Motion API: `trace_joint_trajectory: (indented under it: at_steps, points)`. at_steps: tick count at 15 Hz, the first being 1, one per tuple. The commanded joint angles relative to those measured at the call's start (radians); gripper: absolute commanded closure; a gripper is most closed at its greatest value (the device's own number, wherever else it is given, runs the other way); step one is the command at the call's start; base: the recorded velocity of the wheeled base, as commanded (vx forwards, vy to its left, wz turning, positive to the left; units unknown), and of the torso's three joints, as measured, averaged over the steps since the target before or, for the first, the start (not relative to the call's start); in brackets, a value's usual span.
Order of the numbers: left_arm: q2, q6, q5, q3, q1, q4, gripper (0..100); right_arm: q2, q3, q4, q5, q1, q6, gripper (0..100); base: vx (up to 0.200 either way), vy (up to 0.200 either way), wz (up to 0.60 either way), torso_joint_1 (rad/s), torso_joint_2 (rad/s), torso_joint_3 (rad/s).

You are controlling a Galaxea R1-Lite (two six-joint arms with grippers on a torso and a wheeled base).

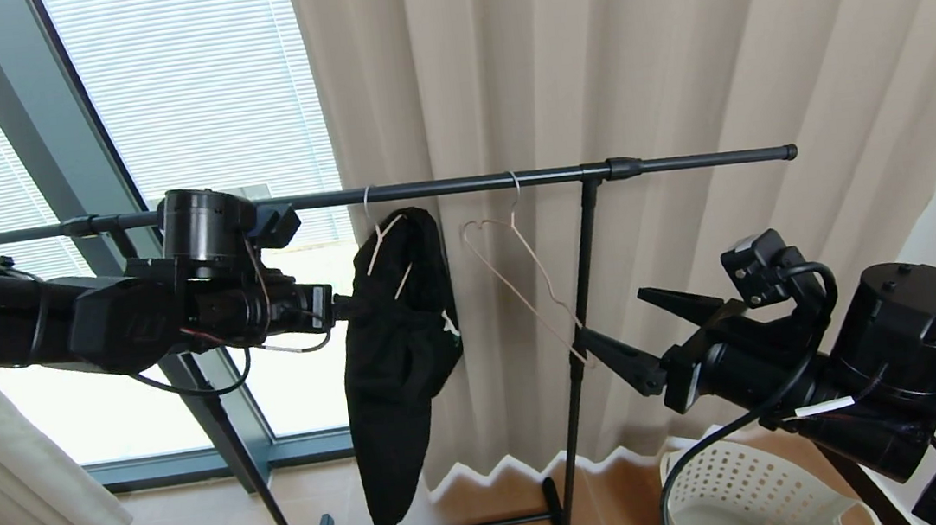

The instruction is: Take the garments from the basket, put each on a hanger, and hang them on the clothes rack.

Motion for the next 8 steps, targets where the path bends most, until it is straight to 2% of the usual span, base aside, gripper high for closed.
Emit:
trace_joint_trajectory:
  at_steps: [1,4,5,6,8]
  points:
    - [-0.107,0.0,0.002,0.072,-0.025,0.0,0,-0.002,0.003,0.0,0.001,0.001,0.001,0,0.0,0.0,0.0,0.0,0.0,0.0]
    - [-0.267,0.001,-0.001,0.218,-0.037,-0.003,0,-0.005,-0.001,0.0,-0.004,0.001,0.001,0,0.0,0.0,0.0,0.0,0.0,0.0]
    - [-0.267,0.001,-0.001,0.218,-0.037,-0.003,0,-0.005,-0.001,0.0,-0.004,0.001,0.001,0,0.0,0.0,0.0,0.0,0.0,0.0]
    - [-0.397,-0.002,-0.018,0.316,-0.037,-0.003,0,-0.07,-0.004,0.014,-0.087,0.003,0.001,0,0.0,0.0,0.0,0.0,0.0,0.0]
    - [-0.538,-0.002,-0.02,0.402,-0.025,0.003,0,-0.194,-0.002,0.124,-0.162,0.003,0.001,0,0.0,0.0,0.0,0.0,0.0,0.0]
